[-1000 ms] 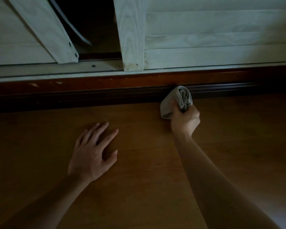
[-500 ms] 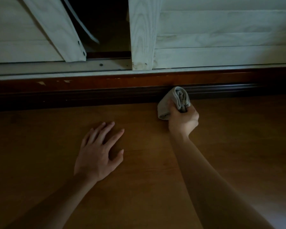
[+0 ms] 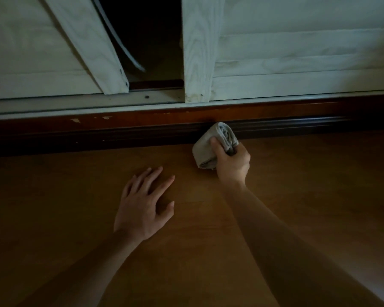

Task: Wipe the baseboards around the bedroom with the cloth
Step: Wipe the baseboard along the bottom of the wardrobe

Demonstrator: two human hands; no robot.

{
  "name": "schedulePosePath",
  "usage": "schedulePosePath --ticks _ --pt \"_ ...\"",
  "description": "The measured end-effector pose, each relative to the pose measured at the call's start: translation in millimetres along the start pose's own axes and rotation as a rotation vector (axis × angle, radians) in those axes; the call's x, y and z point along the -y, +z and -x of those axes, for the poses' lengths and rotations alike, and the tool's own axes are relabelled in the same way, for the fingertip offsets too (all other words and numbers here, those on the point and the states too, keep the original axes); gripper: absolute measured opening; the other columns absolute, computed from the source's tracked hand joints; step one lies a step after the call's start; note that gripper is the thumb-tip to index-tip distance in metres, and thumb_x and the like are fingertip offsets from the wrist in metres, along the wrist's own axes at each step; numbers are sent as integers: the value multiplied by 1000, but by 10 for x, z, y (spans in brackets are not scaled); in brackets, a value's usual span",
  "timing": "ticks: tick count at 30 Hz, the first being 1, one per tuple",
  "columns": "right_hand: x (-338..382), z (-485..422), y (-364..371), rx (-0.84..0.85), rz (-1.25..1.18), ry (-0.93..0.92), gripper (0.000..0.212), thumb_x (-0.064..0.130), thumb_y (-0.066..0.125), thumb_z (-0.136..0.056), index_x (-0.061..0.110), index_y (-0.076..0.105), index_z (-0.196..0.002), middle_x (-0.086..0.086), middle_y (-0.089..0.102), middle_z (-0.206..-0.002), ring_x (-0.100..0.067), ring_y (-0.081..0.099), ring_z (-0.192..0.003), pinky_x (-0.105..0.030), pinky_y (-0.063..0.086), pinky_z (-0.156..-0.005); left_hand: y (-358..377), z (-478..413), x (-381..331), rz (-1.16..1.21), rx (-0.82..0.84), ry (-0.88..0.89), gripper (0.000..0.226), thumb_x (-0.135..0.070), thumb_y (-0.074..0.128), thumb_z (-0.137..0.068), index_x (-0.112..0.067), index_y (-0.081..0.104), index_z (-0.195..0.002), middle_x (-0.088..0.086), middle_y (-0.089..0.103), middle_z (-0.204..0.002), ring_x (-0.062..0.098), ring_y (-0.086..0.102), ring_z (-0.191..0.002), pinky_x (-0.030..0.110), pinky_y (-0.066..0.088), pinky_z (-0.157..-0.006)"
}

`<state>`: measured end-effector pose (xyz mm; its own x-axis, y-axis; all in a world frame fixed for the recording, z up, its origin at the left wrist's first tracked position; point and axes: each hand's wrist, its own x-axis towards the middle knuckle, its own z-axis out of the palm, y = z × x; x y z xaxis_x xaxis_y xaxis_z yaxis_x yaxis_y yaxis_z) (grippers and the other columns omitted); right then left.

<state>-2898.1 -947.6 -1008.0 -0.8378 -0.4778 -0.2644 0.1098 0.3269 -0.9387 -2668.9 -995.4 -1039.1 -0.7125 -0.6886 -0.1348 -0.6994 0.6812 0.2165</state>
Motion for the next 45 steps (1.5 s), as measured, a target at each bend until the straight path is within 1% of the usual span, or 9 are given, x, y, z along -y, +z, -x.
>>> schedulePosePath --ticks 9,12,14,21,24,28,33,38,45 --pt "99 -280 -659 -152 20 -89 25 40 79 -83 22 65 -93 10 67 -91 -7 65 -89 -37 61 -81 -119 -242 -442 -65 11 3 66 -66 31 -91 -36 51 -147 -1 40 -157 25 38 -142 54 29 -116" --pt "172 -378 -767 -158 46 -138 26 41 79 -84 21 66 -95 13 65 -90 -6 64 -88 -31 59 -78 -265 -512 -817 -100 127 179 71 -72 19 -91 -43 27 -156 -8 16 -166 21 22 -150 44 19 -121" --pt "216 -437 -816 -146 75 -172 25 40 78 -86 22 66 -98 14 64 -89 -4 63 -87 -24 57 -76 -331 -653 -1081 -111 174 263 68 -71 27 -96 -44 19 -158 -9 8 -168 19 14 -153 40 11 -122" --pt "169 -746 -1121 -180 152 -196 28 40 77 -86 19 69 -103 5 69 -99 -10 64 -92 -26 56 -78 -199 -897 -1587 -106 231 302 73 -69 38 -97 -42 12 -160 -9 0 -169 19 6 -154 39 10 -122" --pt "117 -884 -1349 -258 173 -204 31 40 77 -86 16 70 -105 6 67 -98 -8 62 -92 -21 51 -77 -181 -987 -1658 -132 329 368 75 -68 41 -97 -44 6 -160 -12 -9 -169 16 -1 -155 42 11 -123" --pt "88 -946 -1391 -222 185 -228 33 40 77 -86 15 70 -107 5 67 -99 -6 60 -89 2 39 -65 -305 -1176 -1791 -131 469 375 75 -69 43 -97 -49 4 -158 -17 -10 -168 14 -2 -155 43 12 -122" --pt "71 -1006 -1479 -159 160 -212 35 42 78 -85 17 70 -108 7 68 -98 -5 62 -90 -1 41 -62 -346 -1225 -2008 -200 625 341 78 -74 42 -94 -51 3 -158 -20 -19 -166 17 -6 -155 48 13 -122" --pt "34 -1063 -1585 -185 134 -190 35 43 79 -83 14 71 -102 3 70 -97 -7 63 -88 0 39 -62 -137 -1073 -2230 -101 477 196 80 -79 37 -91 -51 2 -157 -18 -20 -166 15 -14 -154 47 1 -123" --pt "3 -1087 -1579 -144 98 -183 34 42 79 -84 17 70 -104 6 70 -97 -6 65 -89 -10 48 -70 382 -879 -2355 21 49 105 75 -81 34 -89 -47 28 -155 -9 15 -168 19 7 -156 54 8 -125"
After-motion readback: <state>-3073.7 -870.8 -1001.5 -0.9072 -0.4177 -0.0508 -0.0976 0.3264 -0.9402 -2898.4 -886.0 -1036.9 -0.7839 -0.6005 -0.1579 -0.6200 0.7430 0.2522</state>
